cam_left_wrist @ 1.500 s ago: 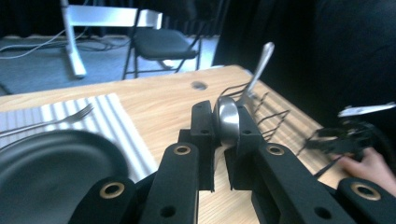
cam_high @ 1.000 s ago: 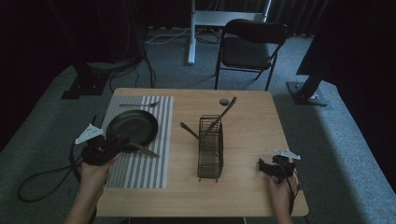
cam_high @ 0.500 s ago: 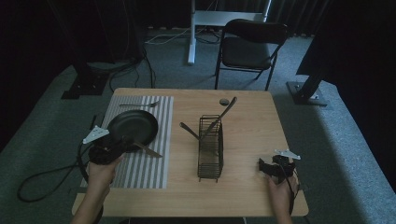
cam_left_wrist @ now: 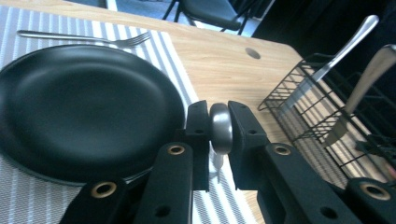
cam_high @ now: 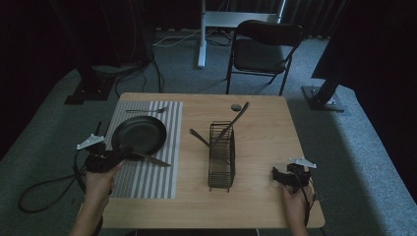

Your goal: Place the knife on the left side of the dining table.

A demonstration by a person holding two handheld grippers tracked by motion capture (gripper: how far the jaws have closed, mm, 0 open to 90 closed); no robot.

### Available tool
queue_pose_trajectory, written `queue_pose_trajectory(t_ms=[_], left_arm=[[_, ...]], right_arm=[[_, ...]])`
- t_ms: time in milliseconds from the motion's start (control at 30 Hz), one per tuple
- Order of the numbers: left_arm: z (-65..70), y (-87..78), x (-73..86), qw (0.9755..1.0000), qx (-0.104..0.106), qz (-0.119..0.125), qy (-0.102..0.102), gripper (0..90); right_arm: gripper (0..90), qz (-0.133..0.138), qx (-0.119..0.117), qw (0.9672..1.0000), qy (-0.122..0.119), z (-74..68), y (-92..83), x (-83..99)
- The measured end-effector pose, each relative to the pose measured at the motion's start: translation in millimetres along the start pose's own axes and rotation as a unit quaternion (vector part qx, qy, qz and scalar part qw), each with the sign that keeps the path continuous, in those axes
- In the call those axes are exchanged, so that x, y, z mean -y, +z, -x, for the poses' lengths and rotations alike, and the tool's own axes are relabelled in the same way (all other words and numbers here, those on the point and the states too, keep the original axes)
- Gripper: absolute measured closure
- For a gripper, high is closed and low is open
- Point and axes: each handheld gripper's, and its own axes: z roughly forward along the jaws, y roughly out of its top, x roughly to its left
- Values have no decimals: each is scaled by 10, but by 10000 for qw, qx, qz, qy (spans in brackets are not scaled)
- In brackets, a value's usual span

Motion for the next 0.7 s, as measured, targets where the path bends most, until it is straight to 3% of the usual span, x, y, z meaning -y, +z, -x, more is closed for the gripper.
queue_pose_trajectory(t_ms=[167,200,267,700], left_arm=[[-71,-11,11,9999,-86,-110,11,765],[-142,-16,26,9998,-58,-152,-152,765],[-187,-17,45,9995,-165,-218,-148,745],[-481,-3,176,9978,-260,-439,-422,673]], right_arm=[[114,1,0,10000,-1,0,0,0],[114,1,0,10000,-1,0,0,0],[114,0,0,10000,-1,0,0,0],[114,0,3,10000,-1,0,0,0]])
